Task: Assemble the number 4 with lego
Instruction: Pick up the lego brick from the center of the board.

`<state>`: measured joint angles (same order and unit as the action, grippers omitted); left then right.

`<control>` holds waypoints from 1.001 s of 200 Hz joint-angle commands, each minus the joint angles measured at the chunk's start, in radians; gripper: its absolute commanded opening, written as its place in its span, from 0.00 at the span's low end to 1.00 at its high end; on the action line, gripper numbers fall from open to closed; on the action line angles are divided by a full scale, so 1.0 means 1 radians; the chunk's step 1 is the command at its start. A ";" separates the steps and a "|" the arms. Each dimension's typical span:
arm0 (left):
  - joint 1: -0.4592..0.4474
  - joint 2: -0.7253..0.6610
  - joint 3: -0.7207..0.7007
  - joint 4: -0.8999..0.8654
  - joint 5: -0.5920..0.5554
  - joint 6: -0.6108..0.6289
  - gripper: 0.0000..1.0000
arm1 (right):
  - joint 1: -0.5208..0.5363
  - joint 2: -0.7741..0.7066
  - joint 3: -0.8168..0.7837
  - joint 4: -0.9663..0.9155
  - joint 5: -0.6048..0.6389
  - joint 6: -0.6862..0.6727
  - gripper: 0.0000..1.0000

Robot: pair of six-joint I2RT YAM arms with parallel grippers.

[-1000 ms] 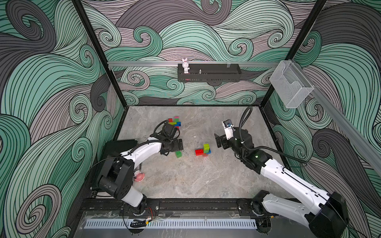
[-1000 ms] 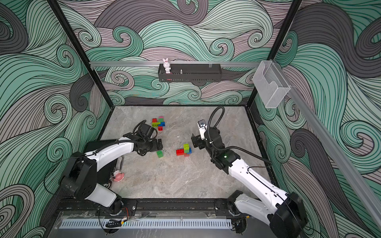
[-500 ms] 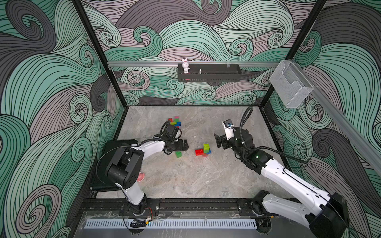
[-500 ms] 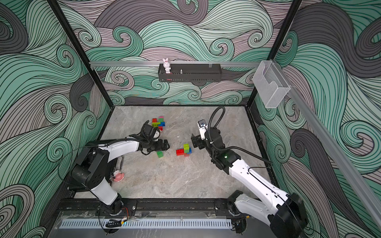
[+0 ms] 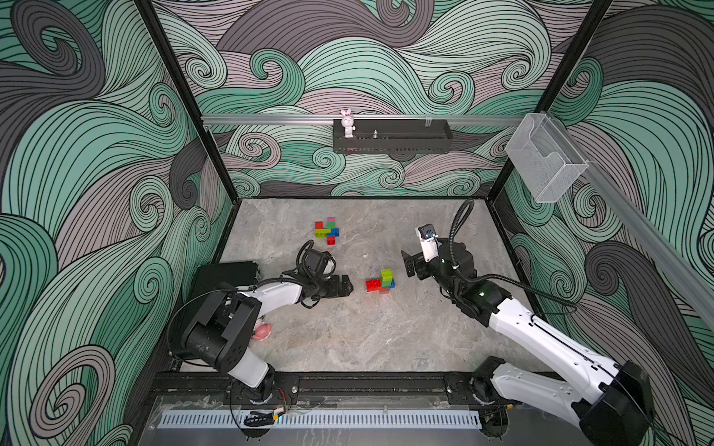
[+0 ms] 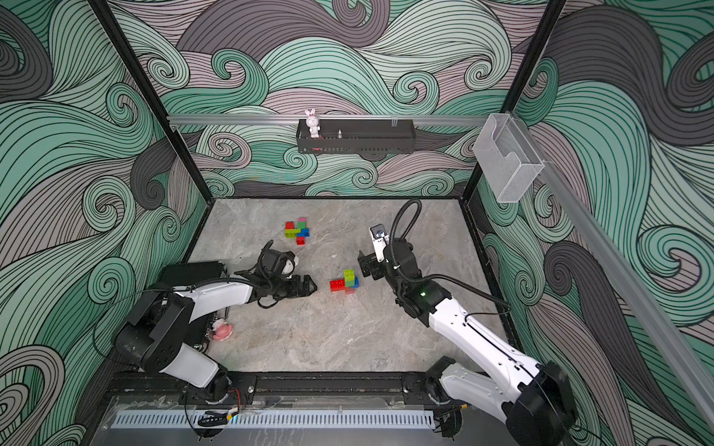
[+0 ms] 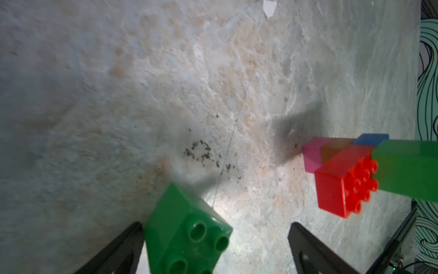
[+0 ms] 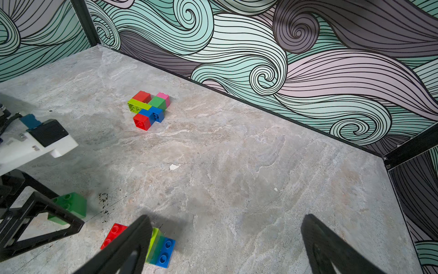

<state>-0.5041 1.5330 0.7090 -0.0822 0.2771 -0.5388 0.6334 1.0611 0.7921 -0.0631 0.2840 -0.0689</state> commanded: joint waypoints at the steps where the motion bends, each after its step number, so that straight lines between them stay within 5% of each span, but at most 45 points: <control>1: -0.055 -0.051 -0.011 0.012 -0.106 0.019 0.99 | -0.006 0.011 0.007 0.012 -0.020 -0.029 0.99; 36: -0.079 -0.132 -0.115 0.063 -0.321 0.069 0.99 | -0.005 0.017 0.012 0.022 -0.029 -0.039 0.99; 103: -0.148 -0.117 -0.288 0.478 -0.362 0.265 0.95 | -0.004 0.014 0.003 0.029 -0.040 -0.043 0.99; 200: -0.224 0.053 -0.382 0.820 -0.555 0.323 0.79 | -0.006 0.014 -0.004 0.037 -0.017 -0.070 0.99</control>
<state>-0.7162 1.5528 0.3546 0.5938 -0.2218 -0.2424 0.6334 1.0779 0.7921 -0.0544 0.2535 -0.1223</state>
